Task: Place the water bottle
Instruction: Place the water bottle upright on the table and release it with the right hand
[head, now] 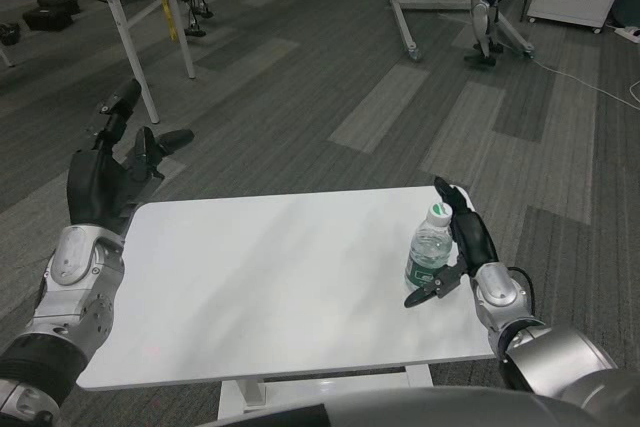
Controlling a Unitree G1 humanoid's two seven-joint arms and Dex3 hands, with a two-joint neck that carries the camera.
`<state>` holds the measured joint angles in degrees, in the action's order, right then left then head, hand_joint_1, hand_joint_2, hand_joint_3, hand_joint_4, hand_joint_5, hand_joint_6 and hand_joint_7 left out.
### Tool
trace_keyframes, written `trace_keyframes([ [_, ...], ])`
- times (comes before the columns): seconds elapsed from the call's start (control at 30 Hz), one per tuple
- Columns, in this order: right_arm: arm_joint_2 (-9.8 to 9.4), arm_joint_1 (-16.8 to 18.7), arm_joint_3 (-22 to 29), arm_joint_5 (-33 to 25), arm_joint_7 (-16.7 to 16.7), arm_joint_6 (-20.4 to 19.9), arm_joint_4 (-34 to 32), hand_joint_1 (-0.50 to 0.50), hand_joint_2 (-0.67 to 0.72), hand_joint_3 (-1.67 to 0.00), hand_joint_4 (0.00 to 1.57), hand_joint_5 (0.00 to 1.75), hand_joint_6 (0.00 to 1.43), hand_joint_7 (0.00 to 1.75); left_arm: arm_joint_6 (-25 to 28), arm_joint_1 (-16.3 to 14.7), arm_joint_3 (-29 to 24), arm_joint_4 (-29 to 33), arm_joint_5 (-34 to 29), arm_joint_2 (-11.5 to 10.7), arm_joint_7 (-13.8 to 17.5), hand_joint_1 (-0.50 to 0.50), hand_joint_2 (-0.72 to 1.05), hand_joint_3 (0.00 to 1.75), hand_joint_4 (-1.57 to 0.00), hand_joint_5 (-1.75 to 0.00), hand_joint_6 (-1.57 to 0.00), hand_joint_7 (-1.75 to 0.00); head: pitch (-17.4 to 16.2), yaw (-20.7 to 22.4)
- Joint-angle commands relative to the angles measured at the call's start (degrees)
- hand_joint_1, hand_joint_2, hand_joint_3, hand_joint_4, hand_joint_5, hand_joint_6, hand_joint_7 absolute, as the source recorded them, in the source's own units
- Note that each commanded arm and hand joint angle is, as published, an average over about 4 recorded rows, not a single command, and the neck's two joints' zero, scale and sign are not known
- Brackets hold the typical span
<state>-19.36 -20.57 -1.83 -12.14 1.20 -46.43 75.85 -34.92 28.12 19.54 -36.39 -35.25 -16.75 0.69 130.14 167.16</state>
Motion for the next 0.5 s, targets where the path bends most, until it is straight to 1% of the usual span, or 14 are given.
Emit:
trace_keyframes([
  [0.03, -1.08, 0.8, 1.6, -1.4, -0.9, -0.6, -1.7, -0.25, 0.41, -0.12, 0.0, 0.0, 0.0, 0.0, -0.2, -0.3, -0.6, 0.0, 0.4, -0.7, 0.0, -0.47, 1.05, 0.79, -0.71, -0.72, -0.27, -0.21, -0.1, 0.0],
  [0.1, -1.39, 1.5, 2.2, -2.1, -1.2, -0.6, -2.8, -0.25, 0.41, -0.12, 0.0, 0.0, 0.0, 0.0, -0.2, -0.4, -0.6, 0.0, 0.4, -0.7, 0.0, -0.47, 1.05, 0.79, -0.71, -0.72, -0.29, -0.21, -0.2, -0.1],
  [0.17, -1.83, 2.2, 2.8, -2.5, -1.2, -0.6, -3.9, -0.25, 0.41, -0.08, 0.0, 0.0, 0.0, 0.0, -0.2, -0.4, -0.6, 0.0, 0.4, -0.7, 0.0, -0.47, 1.05, 0.79, -0.71, -0.72, -0.28, -0.21, -0.2, -0.1],
  [0.37, -2.95, 3.8, 4.2, -3.9, -1.3, -0.6, -7.1, -0.25, 0.41, -0.08, 0.0, 0.0, 0.0, 0.0, -0.2, -0.6, -0.7, 0.0, 0.4, -0.7, 0.0, -0.46, 1.05, 0.79, -0.71, -0.72, -0.27, -0.21, -0.5, 0.2],
  [0.5, -3.67, 5.4, 5.6, -5.1, -1.3, -0.6, -10.9, -0.25, 0.36, -0.1, 0.0, 0.0, 0.0, 0.0, -0.2, -0.9, -0.7, 0.0, 0.4, -0.7, 0.0, -0.47, 1.05, 0.79, -0.71, -0.72, -0.26, -0.21, -0.6, 0.2],
])
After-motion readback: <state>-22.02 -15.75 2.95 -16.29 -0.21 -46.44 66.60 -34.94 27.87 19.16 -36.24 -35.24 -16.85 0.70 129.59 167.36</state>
